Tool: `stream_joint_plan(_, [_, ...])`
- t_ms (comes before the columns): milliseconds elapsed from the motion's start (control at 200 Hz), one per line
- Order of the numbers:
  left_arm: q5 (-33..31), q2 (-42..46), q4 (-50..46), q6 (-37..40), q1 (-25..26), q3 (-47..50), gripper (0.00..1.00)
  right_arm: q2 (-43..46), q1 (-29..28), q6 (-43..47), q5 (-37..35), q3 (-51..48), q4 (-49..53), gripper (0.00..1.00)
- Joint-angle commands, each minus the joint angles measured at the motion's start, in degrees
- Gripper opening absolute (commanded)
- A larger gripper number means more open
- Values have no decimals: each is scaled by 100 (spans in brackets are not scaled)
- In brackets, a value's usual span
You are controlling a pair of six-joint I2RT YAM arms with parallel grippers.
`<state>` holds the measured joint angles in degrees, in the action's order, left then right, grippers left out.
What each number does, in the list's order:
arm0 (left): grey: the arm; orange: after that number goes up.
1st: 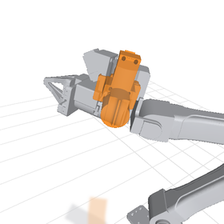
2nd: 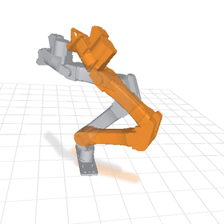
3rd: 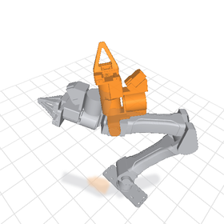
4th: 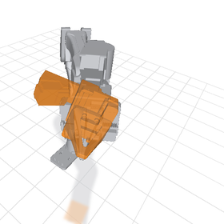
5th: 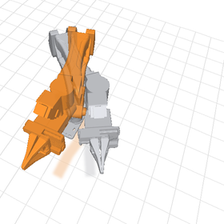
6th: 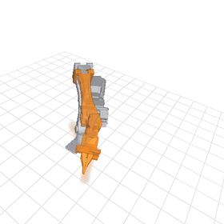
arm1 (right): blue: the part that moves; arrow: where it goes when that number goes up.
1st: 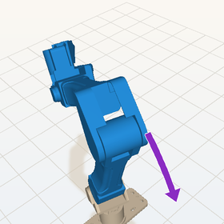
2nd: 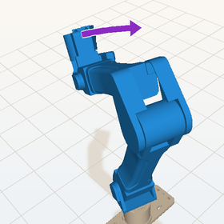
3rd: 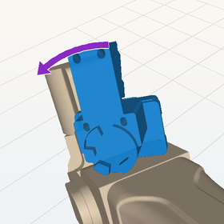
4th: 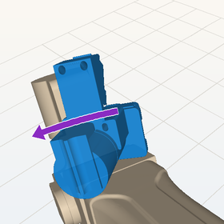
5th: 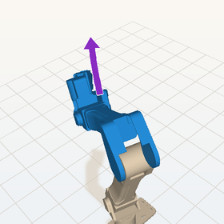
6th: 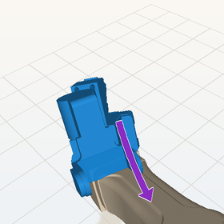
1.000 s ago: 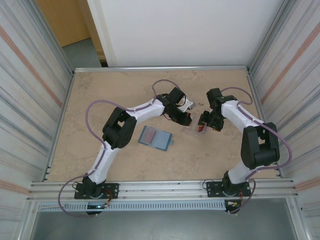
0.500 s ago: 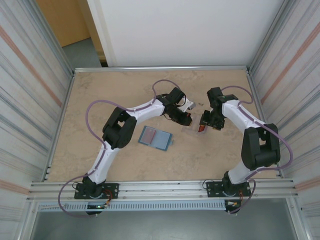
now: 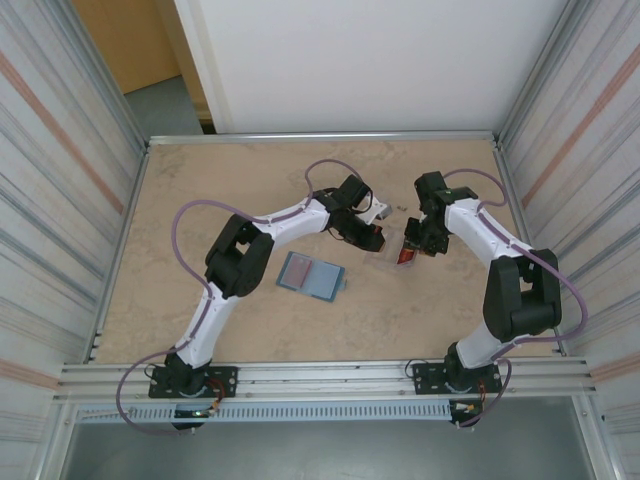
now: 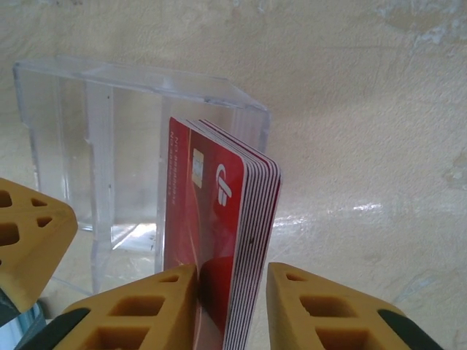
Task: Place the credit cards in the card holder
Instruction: Pick up the credit card from the storage box.
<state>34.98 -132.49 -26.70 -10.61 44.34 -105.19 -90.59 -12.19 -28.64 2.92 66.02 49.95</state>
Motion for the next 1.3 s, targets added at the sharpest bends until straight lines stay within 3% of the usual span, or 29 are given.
stream_joint_plan(0, [-98,-160,-231,-49,23,174,0,160,67,82,-164,128,367,24])
stream_joint_plan(291, [-114,-124,-242,-11,32,209,0,199,62,95,-103,148,412,16])
stream_joint_plan(651, [-124,-111,-248,47,58,216,0,240,57,94,-154,188,509,24])
stream_joint_plan(952, [-133,-120,-248,48,60,224,0,252,50,105,-178,234,595,24])
stream_joint_plan(1298, [-125,-141,-229,49,58,226,0,243,50,125,-167,278,668,16])
